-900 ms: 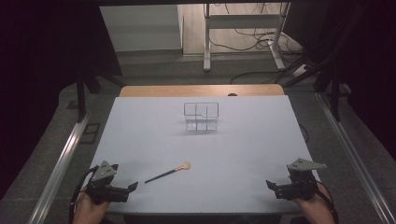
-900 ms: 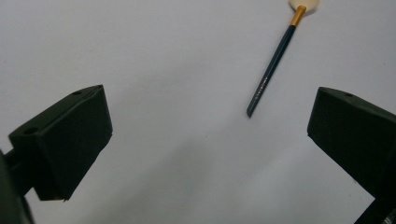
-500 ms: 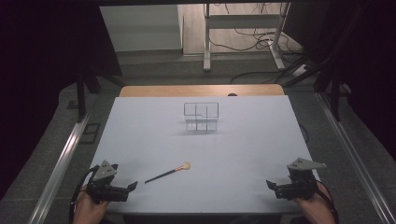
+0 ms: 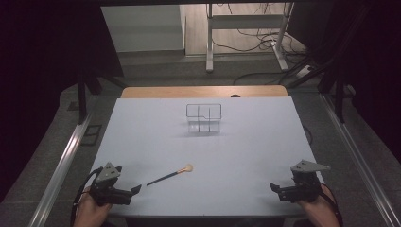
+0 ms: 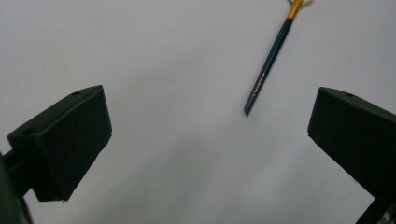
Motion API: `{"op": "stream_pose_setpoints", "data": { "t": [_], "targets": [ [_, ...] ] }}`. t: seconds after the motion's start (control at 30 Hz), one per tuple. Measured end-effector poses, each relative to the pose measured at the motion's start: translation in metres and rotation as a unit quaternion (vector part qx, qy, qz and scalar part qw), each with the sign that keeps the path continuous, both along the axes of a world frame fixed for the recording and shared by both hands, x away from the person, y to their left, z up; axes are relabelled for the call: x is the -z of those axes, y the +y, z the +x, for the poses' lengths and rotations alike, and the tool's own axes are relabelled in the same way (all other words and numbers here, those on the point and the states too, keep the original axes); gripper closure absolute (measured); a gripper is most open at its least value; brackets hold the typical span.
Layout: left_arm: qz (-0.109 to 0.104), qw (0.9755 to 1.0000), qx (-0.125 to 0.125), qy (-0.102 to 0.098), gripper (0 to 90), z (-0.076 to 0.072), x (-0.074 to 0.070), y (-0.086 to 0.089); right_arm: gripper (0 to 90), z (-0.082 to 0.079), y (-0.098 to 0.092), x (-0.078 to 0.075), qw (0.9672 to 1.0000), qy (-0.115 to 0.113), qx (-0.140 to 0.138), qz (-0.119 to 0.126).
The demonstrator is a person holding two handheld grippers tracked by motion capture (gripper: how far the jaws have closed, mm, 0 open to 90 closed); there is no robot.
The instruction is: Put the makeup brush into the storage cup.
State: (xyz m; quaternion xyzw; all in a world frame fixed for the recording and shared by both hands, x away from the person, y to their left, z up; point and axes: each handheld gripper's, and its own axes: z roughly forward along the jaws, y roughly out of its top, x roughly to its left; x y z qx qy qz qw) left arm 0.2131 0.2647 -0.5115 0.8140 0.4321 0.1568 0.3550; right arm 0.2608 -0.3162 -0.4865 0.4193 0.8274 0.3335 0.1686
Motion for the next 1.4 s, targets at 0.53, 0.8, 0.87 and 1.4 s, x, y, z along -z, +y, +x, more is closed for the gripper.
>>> {"op": "stream_pose_setpoints", "data": {
  "t": [0.53, 0.8, 0.87, 1.4],
  "targets": [
    [0.048, 0.9985, 0.012, 0.024, 0.9, 0.015, -0.011, -0.008, 0.0, 0.000, 0.001, 0.000, 1.0000, 0.002, -0.001, -0.005],
    [0.047, 0.9979, 0.017, 0.040, 0.1, 0.024, -0.015, -0.015, 0.0, 0.000, 0.002, 0.001, 1.0000, 0.002, 0.000, -0.009],
    [0.050, 0.9977, 0.021, 0.041, 0.1, 0.025, -0.017, -0.017, 0.0, 0.000, 0.002, 0.001, 0.9999, 0.004, 0.000, -0.010],
    [0.060, 0.9949, 0.056, 0.058, 0.0, 0.041, -0.030, -0.031, 0.0, 0.000, 0.003, 0.000, 0.9998, 0.008, 0.003, -0.017]
  ]
}}
